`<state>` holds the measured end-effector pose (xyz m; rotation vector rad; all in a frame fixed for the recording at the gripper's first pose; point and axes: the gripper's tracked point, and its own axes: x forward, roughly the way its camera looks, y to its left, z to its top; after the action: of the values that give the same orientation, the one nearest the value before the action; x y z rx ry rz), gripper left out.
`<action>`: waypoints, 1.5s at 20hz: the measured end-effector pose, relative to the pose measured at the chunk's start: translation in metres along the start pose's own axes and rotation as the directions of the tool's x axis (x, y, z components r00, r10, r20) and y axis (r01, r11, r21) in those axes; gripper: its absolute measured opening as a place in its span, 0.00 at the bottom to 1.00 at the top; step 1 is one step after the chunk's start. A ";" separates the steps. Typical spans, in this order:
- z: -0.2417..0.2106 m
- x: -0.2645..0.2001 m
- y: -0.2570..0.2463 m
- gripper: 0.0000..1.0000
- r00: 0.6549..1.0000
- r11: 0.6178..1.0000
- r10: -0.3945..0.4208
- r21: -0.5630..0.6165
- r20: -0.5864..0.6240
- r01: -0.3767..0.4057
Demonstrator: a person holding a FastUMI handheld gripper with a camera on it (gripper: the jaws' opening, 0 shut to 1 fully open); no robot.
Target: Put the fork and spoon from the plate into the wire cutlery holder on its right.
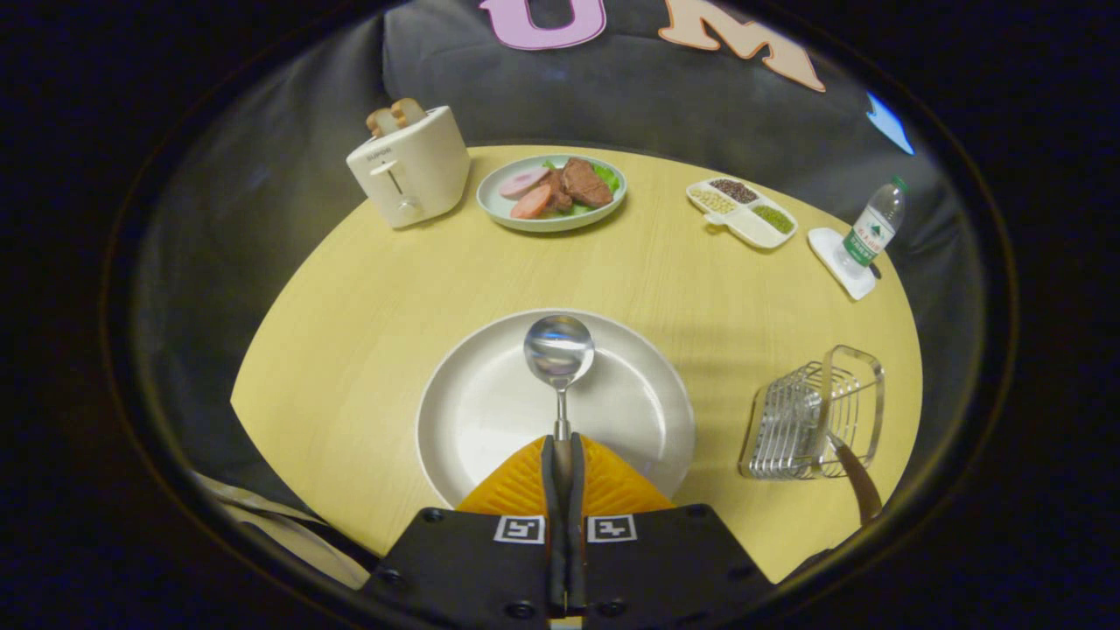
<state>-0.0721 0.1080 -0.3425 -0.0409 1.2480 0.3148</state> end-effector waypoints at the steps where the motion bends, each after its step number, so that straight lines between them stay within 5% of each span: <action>1: 0.001 -0.005 -0.004 0.04 1.000 1.000 -0.003 -0.004 0.001 0.003; 16: 0.037 -0.067 -0.106 0.04 0.993 0.994 -0.108 -0.010 0.041 0.109; 30: -0.001 -0.088 -0.188 0.04 0.974 0.978 -0.204 -0.073 -0.100 0.197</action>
<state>-0.0492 -0.0905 -0.2863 -0.2388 1.3280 0.1777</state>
